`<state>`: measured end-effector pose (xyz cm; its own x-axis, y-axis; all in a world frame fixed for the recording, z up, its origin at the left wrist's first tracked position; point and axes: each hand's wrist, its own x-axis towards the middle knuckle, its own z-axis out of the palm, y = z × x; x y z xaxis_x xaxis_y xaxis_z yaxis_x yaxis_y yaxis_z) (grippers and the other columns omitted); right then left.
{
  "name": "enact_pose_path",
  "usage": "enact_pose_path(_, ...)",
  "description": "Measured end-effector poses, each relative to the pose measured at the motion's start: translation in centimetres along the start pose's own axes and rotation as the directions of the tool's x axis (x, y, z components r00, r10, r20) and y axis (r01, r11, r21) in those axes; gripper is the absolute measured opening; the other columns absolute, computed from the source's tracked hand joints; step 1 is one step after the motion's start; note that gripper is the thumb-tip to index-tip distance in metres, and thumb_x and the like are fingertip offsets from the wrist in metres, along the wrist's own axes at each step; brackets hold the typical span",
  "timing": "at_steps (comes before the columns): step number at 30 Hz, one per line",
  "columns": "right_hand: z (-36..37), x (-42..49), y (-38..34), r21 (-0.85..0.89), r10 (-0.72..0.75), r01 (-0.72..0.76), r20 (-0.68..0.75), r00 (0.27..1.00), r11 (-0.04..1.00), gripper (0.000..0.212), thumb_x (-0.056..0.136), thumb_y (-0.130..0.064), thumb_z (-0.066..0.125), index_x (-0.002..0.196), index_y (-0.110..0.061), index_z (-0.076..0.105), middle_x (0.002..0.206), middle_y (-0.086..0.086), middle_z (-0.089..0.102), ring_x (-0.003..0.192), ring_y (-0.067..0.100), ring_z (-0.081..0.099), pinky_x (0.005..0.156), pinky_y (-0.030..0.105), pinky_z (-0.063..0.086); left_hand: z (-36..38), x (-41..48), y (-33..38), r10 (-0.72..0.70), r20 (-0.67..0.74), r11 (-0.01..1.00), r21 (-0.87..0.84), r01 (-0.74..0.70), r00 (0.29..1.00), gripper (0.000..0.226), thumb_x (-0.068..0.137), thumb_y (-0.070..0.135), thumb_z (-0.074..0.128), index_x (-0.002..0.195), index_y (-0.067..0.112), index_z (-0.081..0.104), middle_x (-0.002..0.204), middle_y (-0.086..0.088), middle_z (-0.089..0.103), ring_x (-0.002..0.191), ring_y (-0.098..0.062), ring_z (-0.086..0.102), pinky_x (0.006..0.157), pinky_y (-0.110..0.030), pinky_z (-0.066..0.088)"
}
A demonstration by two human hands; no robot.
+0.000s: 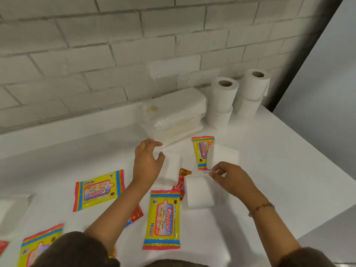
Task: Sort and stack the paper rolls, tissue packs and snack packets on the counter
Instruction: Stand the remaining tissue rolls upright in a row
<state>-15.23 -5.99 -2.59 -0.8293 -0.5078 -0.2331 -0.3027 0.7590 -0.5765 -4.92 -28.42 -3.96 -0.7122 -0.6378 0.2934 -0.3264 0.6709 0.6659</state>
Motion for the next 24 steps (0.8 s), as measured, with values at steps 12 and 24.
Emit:
enact_pose_path(12,4.9,-2.4,-1.0,0.227,0.147,-0.175,0.135,0.980,0.958,0.067,0.071,-0.043,0.072,0.123,-0.021,0.036,0.119,0.002,0.051,0.109,0.024,0.053,0.089,0.038,0.047,0.1,-1.9,-1.4,-0.588,0.434,0.694,-0.163,0.701,0.683,0.078,0.077,0.023,0.071,0.141,0.015,0.027,0.143,-0.011,0.040,0.122,-0.029,0.048,0.092,-0.034,0.043)
enact_pose_path(24,7.0,-3.4,-8.5,0.574,-0.010,0.025,-0.030,0.999,0.819,0.044,0.080,-0.008,0.063,0.112,-0.025,0.039,0.098,0.001,0.048,0.080,0.013,0.055,0.060,0.032,0.051,-9.9,-3.7,-9.7,-0.670,0.236,0.524,-0.523,0.673,0.704,0.059,0.071,0.015,0.073,0.124,0.010,0.047,0.115,-0.009,0.061,0.103,-0.027,0.059,0.068,-0.032,0.051)
